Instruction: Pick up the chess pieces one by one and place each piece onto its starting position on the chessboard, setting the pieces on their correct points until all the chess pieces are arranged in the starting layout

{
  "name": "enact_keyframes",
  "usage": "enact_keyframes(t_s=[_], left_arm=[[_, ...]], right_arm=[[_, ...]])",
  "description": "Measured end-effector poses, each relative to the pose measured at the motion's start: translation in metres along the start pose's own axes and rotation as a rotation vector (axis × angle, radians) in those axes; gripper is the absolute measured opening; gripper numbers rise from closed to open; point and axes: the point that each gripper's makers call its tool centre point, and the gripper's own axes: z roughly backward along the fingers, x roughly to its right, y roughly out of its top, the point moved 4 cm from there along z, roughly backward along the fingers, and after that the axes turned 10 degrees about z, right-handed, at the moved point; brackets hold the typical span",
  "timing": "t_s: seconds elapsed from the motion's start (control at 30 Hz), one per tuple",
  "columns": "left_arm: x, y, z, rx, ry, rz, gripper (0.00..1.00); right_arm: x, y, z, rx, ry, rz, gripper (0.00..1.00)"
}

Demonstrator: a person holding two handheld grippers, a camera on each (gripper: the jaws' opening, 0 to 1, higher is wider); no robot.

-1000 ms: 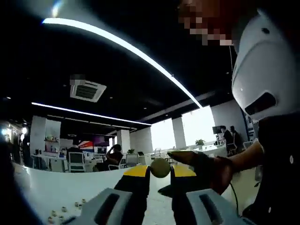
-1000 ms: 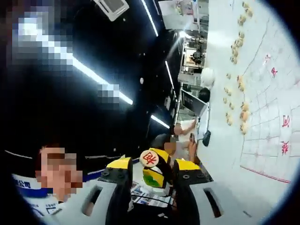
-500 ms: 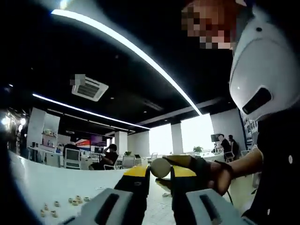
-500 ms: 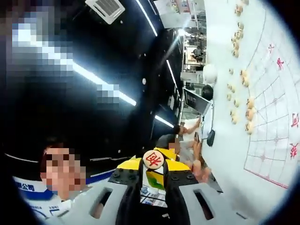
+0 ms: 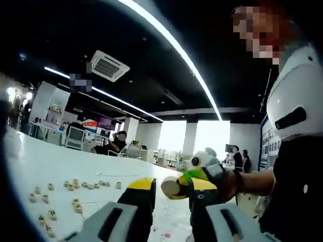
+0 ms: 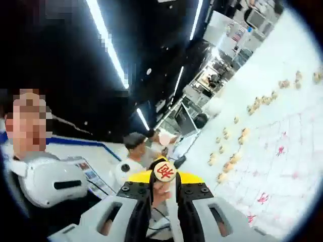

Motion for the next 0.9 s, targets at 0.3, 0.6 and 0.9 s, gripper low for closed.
enact_keyframes(t_s=[0.3, 0.6, 0.9], left_arm=[[-0.026, -0.021, -0.002, -0.22, 0.109, 0.088, 0.27], [-0.029, -0.04, -0.018, -0.414, 0.19, 0.125, 0.26], [-0.009, -0.041, -0.024, -0.447, 0.16, 0.084, 0.18]], right_arm=[[0.005, -0.018, 0.001, -0.37, -0.164, 0.752, 0.18], [0.01, -0.028, -0.002, -0.573, -0.199, 1.182, 0.18], [0.018, -0.033, 0.004, -0.631, -0.215, 1.254, 0.18]])
